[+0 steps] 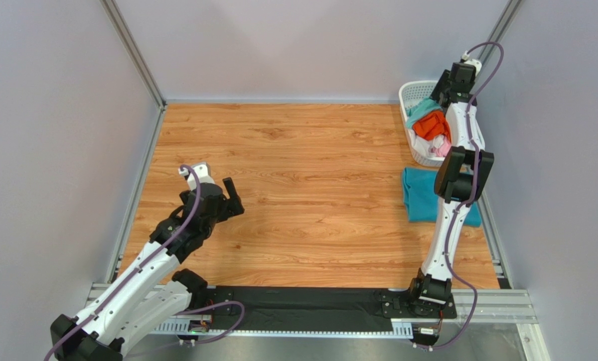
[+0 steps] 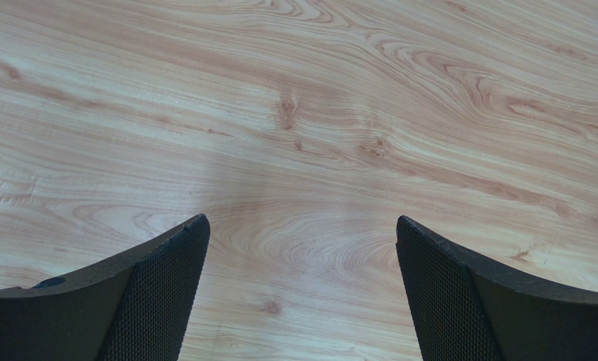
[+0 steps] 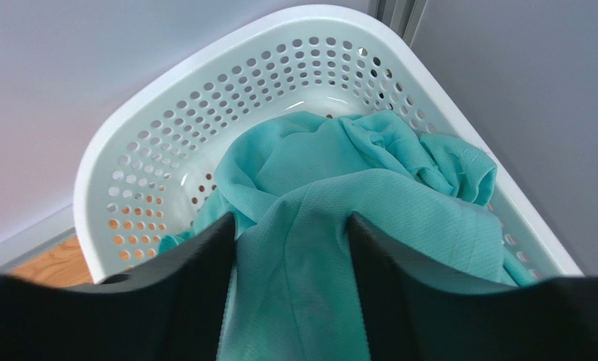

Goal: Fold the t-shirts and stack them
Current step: Grab the tshirt from the pile

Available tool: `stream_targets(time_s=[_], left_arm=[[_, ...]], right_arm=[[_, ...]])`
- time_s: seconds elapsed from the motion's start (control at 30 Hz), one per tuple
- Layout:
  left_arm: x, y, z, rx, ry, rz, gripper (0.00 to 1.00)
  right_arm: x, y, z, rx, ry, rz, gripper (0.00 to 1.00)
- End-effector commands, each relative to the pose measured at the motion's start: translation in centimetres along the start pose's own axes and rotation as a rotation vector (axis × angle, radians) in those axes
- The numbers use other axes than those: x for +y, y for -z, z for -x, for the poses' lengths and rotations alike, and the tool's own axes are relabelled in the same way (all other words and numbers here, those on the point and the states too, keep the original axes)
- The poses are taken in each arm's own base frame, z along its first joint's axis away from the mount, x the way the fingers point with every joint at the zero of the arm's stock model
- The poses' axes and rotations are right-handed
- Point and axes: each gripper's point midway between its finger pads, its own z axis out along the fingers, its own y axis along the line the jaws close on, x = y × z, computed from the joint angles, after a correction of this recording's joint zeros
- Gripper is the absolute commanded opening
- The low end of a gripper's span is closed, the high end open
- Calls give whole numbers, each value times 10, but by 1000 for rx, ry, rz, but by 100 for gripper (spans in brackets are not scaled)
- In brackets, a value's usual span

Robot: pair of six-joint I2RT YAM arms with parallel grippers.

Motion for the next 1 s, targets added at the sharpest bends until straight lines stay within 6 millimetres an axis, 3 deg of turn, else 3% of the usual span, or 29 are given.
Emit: stream_targets(time_s=[0.0, 0.03, 0.1, 0.2, 0.43, 0.73, 0.87, 0.97], left_arm=[[-1, 2, 10, -31, -4, 0, 100], [-1, 2, 11, -35, -4, 1, 100], [-1, 1, 12, -36, -10, 7, 100], [-1, 2, 14, -37, -18, 9, 100], [-1, 2, 13, -34, -17, 12, 100], [-1, 2, 12, -29, -12, 9, 100], [-2, 2, 13, -31, -9, 8, 100], [-2, 2, 12, -29, -8, 7, 100]], right_arm=[[-4, -2, 19, -61, -4, -21, 51], [-4, -1, 20, -63, -1, -24, 37], [-7, 0, 28, -84, 2, -36, 29], [-6, 7, 43, -115, 11, -34, 0], [7, 37, 89, -208, 6, 28, 0], [25, 75, 124, -270, -9, 128, 0], [37, 107, 161, -364, -20, 189, 0], [44, 144, 196, -452, -44, 235, 0]])
